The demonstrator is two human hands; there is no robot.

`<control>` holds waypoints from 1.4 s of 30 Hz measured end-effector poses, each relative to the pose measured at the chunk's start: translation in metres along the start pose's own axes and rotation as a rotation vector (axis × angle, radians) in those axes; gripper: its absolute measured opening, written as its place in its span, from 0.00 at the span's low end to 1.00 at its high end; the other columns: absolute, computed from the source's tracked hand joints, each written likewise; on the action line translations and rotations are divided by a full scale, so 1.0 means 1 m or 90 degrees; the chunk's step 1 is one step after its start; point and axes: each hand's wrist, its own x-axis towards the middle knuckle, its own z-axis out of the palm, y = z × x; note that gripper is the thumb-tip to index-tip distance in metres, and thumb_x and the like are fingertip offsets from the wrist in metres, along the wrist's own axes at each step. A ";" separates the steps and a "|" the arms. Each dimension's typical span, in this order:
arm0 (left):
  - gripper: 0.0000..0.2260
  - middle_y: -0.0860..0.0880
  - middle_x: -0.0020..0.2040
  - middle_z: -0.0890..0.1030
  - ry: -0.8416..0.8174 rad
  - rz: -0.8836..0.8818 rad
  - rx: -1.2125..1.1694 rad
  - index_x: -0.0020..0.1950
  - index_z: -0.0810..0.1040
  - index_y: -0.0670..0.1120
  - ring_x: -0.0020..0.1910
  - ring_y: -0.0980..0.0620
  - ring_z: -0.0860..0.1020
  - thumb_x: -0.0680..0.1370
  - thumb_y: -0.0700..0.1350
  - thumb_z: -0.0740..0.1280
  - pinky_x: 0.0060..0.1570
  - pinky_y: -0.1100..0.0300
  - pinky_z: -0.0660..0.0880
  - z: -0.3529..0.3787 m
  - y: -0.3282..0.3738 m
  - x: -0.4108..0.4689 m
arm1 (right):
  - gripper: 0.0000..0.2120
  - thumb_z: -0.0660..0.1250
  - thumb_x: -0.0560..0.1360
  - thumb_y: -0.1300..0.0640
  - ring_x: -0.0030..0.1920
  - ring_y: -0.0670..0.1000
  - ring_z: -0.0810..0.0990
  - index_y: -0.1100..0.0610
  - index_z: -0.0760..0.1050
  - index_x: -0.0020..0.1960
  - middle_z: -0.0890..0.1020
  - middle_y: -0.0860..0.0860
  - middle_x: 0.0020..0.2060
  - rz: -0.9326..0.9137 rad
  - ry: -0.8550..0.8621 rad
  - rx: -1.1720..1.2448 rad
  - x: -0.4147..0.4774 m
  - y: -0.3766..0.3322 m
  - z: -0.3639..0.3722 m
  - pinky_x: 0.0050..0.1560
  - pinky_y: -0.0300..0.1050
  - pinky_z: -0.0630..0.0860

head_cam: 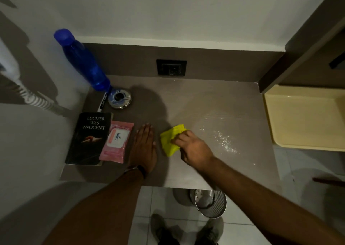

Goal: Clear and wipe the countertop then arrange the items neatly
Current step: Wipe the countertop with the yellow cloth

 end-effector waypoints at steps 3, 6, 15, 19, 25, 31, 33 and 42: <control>0.27 0.40 0.82 0.65 -0.007 0.002 -0.009 0.81 0.66 0.39 0.82 0.39 0.64 0.82 0.44 0.58 0.82 0.42 0.59 0.003 -0.003 0.001 | 0.21 0.70 0.74 0.59 0.60 0.56 0.80 0.50 0.81 0.67 0.83 0.49 0.59 -0.054 -0.030 -0.076 -0.014 0.014 -0.009 0.63 0.49 0.78; 0.27 0.42 0.84 0.63 -0.012 0.001 -0.014 0.83 0.64 0.40 0.83 0.41 0.61 0.83 0.45 0.56 0.83 0.44 0.56 0.008 -0.007 0.002 | 0.19 0.70 0.76 0.55 0.57 0.57 0.81 0.53 0.81 0.66 0.84 0.51 0.58 -0.025 -0.012 -0.140 -0.031 0.035 -0.023 0.59 0.51 0.79; 0.27 0.42 0.84 0.63 -0.006 -0.012 -0.009 0.83 0.63 0.41 0.83 0.42 0.61 0.84 0.45 0.57 0.84 0.49 0.49 0.008 -0.007 0.002 | 0.19 0.72 0.75 0.50 0.54 0.55 0.78 0.56 0.82 0.63 0.82 0.53 0.56 0.059 0.074 -0.070 -0.081 -0.020 0.026 0.60 0.46 0.74; 0.27 0.41 0.84 0.63 -0.025 -0.013 -0.009 0.83 0.64 0.40 0.83 0.41 0.62 0.83 0.45 0.55 0.83 0.43 0.57 0.007 -0.004 0.003 | 0.17 0.72 0.76 0.52 0.51 0.57 0.81 0.57 0.81 0.62 0.82 0.53 0.53 -0.020 0.055 -0.041 -0.036 -0.035 0.045 0.56 0.49 0.81; 0.31 0.39 0.85 0.58 -0.029 -0.079 0.011 0.84 0.57 0.37 0.85 0.40 0.57 0.81 0.47 0.54 0.83 0.43 0.54 0.007 -0.006 0.003 | 0.19 0.77 0.72 0.61 0.51 0.62 0.84 0.53 0.86 0.62 0.85 0.57 0.53 -0.102 0.090 -0.055 0.051 -0.001 0.030 0.49 0.52 0.80; 0.29 0.39 0.84 0.60 0.004 -0.092 0.000 0.84 0.59 0.38 0.84 0.40 0.58 0.84 0.47 0.53 0.83 0.43 0.55 0.008 -0.002 0.002 | 0.12 0.76 0.76 0.55 0.50 0.60 0.85 0.53 0.87 0.59 0.86 0.56 0.52 -0.207 0.106 -0.138 0.114 0.027 0.016 0.48 0.50 0.81; 0.29 0.39 0.84 0.61 0.005 -0.090 0.008 0.84 0.59 0.38 0.84 0.40 0.59 0.84 0.48 0.51 0.83 0.42 0.58 0.009 -0.004 0.002 | 0.11 0.75 0.75 0.54 0.50 0.61 0.85 0.53 0.87 0.57 0.86 0.56 0.51 -0.120 0.102 -0.170 0.126 0.023 0.013 0.47 0.51 0.80; 0.31 0.39 0.85 0.58 -0.020 -0.082 0.025 0.84 0.57 0.37 0.85 0.39 0.56 0.82 0.48 0.52 0.83 0.41 0.56 0.011 -0.007 0.003 | 0.21 0.77 0.67 0.62 0.52 0.64 0.80 0.58 0.85 0.60 0.81 0.60 0.53 0.116 0.115 -0.002 0.064 -0.017 0.031 0.53 0.54 0.81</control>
